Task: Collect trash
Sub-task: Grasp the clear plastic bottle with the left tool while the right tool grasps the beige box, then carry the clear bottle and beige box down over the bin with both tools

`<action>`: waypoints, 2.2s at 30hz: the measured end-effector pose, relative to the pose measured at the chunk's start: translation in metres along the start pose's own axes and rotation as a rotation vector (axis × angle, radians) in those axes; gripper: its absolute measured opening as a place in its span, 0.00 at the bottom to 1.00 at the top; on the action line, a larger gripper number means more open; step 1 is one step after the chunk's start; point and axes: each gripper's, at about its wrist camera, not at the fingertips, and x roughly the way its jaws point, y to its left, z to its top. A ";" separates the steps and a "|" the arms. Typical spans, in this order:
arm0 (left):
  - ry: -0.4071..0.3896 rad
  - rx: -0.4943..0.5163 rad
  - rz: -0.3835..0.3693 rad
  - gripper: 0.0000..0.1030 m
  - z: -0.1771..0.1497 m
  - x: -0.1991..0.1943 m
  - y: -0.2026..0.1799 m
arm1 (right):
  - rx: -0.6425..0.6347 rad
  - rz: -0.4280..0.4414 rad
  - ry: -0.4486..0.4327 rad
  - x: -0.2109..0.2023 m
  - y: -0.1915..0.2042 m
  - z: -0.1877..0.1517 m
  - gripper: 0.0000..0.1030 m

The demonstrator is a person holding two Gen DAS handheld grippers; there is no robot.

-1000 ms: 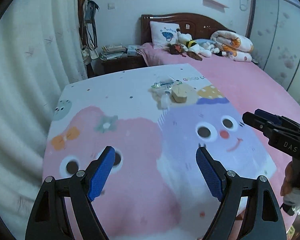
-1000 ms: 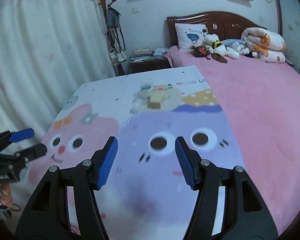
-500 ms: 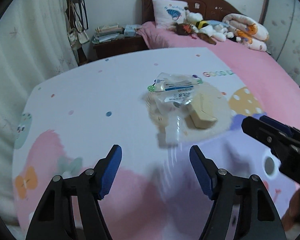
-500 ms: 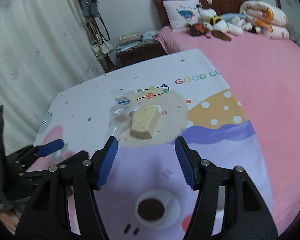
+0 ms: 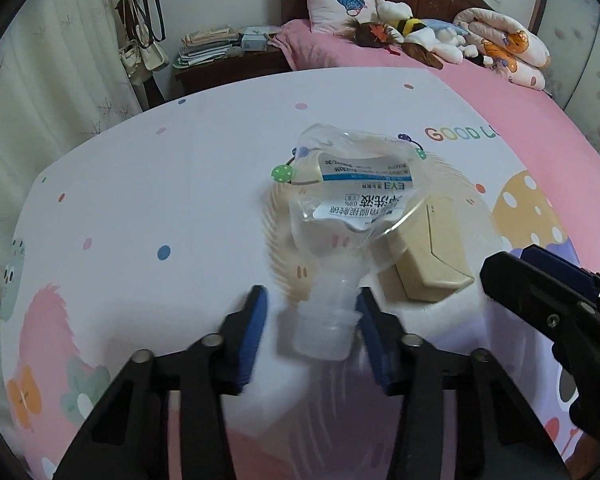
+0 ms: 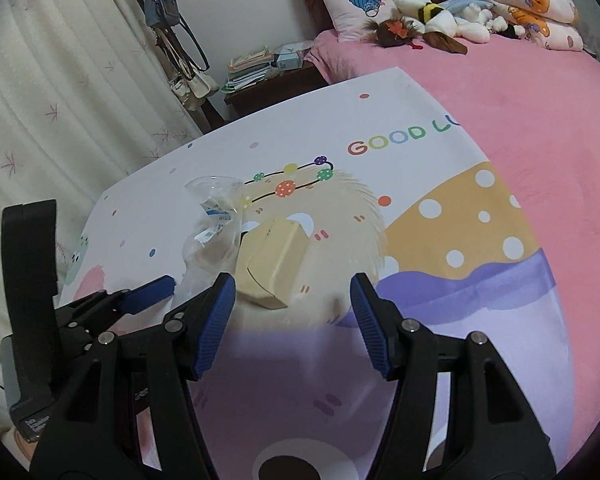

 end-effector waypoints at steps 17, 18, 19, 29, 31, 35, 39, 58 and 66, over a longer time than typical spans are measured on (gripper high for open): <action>-0.041 -0.070 0.098 0.29 -0.019 -0.024 0.054 | -0.094 -0.110 0.032 0.050 0.037 0.002 0.57; -0.043 -0.071 0.098 0.28 -0.021 -0.025 0.057 | -0.110 -0.126 0.023 0.051 0.040 0.001 0.57; -0.044 -0.073 0.099 0.28 -0.023 -0.028 0.060 | -0.124 -0.144 0.021 0.052 0.042 0.000 0.57; -0.067 -0.057 0.077 0.28 -0.056 -0.078 0.073 | -0.163 -0.125 0.006 0.019 0.058 -0.019 0.37; -0.077 -0.055 0.062 0.28 -0.067 -0.097 0.074 | -0.161 -0.110 -0.004 0.002 0.060 -0.024 0.37; -0.098 -0.048 0.036 0.28 -0.092 -0.138 0.079 | -0.162 -0.060 -0.025 -0.045 0.067 -0.044 0.37; -0.116 -0.040 0.002 0.28 -0.128 -0.186 0.081 | -0.158 0.000 -0.039 -0.092 0.074 -0.070 0.37; -0.142 0.083 -0.158 0.28 -0.380 -0.396 0.057 | -0.164 0.207 -0.002 -0.313 0.107 -0.267 0.37; -0.045 0.085 -0.222 0.28 -0.479 -0.371 0.036 | -0.152 0.189 0.082 -0.308 0.089 -0.371 0.37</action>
